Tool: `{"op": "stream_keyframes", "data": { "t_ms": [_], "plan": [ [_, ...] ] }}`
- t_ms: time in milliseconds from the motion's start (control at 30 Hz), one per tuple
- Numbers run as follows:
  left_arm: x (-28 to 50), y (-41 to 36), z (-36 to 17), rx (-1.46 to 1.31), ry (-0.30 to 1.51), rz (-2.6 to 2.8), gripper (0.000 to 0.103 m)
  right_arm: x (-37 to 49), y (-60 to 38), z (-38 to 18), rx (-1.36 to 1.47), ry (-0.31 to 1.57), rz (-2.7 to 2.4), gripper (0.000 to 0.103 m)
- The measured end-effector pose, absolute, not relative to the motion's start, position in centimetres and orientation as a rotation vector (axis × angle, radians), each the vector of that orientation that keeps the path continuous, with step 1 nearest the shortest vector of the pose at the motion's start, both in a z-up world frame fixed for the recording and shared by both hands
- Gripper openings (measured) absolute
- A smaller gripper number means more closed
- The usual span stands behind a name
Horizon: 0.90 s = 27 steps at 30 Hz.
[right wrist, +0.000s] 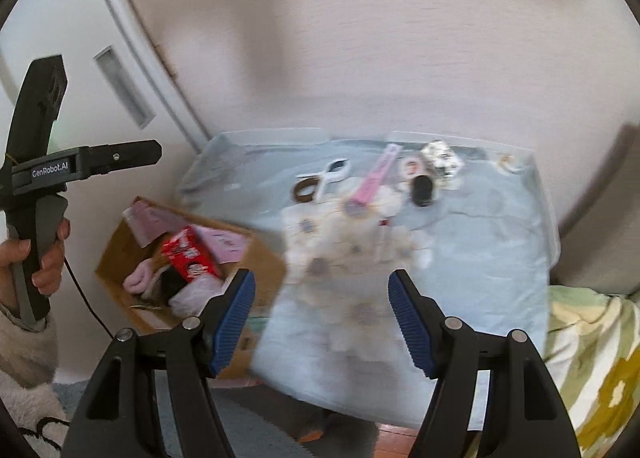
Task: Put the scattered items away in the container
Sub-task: 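Lift both open tools out of the cardboard box toward the tray, then grasp the white plastic clip with the left tool while the right tool grasps the black round jar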
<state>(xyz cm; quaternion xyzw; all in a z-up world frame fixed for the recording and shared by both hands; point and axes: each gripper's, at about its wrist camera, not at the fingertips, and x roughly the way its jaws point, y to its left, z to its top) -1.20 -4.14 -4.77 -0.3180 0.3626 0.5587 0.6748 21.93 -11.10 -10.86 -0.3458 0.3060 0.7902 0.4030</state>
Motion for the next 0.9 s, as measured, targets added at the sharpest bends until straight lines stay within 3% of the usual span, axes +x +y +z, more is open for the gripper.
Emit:
{"op": "stream_keyframes", "data": {
  "t_ms": [367, 633, 700, 900],
  "plan": [
    [3.6, 7.3, -12.8, -0.666, 1.118, 1.166, 0.093, 24.9, -4.5, -13.2, -0.957, 0.805, 1.889, 0.065],
    [2.6, 12.9, -21.8, -0.853, 1.185, 1.134, 0.089, 24.3, 2.3, -18.9, -1.046, 0.804, 1.832, 0.065],
    [2.2, 13.4, -23.1, -0.899, 1.182, 1.127, 0.084, 24.3, 3.9, -20.9, -1.054, 0.826, 1.813, 0.065],
    [1.5, 14.1, -24.2, -0.916, 1.138, 1.146, 0.084, 24.0, 6.4, -23.6, -1.031, 0.856, 1.813, 0.065]
  ]
}}
